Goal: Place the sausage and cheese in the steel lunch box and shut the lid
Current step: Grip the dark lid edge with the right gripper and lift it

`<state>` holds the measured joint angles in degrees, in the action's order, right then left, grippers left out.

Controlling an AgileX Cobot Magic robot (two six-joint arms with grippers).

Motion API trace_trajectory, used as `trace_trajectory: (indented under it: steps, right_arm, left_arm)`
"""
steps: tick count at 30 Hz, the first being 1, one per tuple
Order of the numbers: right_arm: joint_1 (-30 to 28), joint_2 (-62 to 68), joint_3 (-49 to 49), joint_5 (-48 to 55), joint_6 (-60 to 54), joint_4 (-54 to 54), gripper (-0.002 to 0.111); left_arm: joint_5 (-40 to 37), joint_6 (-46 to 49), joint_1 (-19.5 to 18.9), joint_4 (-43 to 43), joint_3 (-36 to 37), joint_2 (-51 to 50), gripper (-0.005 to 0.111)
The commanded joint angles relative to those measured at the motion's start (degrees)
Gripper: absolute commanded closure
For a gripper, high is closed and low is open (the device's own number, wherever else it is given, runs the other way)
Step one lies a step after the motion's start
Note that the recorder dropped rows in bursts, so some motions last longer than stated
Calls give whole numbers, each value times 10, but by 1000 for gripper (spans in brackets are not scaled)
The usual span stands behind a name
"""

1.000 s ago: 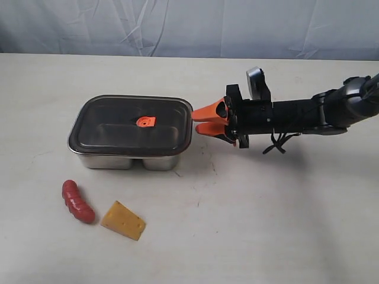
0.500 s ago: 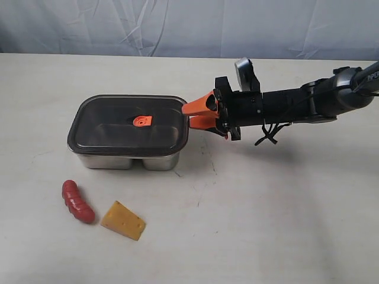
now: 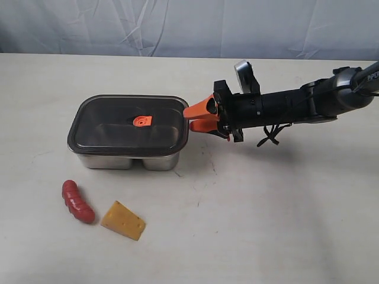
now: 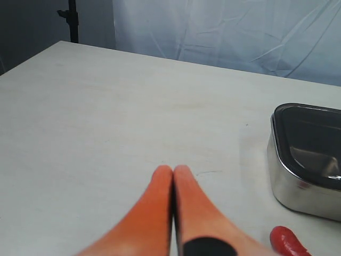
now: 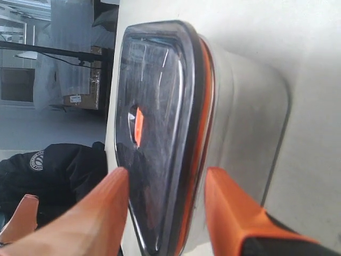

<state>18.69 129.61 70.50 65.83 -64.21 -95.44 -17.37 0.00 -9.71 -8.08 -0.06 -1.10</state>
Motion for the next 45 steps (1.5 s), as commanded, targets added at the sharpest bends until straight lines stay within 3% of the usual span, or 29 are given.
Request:
trace_trajectory:
  steps: [1,16,20,22,45]
  right_arm:
    - [3,-1,2,-1,-1,4,63]
    - [18,-1,2,-1,-1,3,65]
    - [18,-1,2,-1,-1,3,100]
    - [18,-1,2,-1,-1,5,109]
    - [-22,-4,8,41,-14,-45,109]
  left_arm:
    - [6,0,3,0,1,2,107]
    - [6,0,3,0,1,2,107]
    - [6,0,3,0,1,2,107]
    - [6,0,3,0,1,2,107]
    - [6,0,3,0,1,2,107]
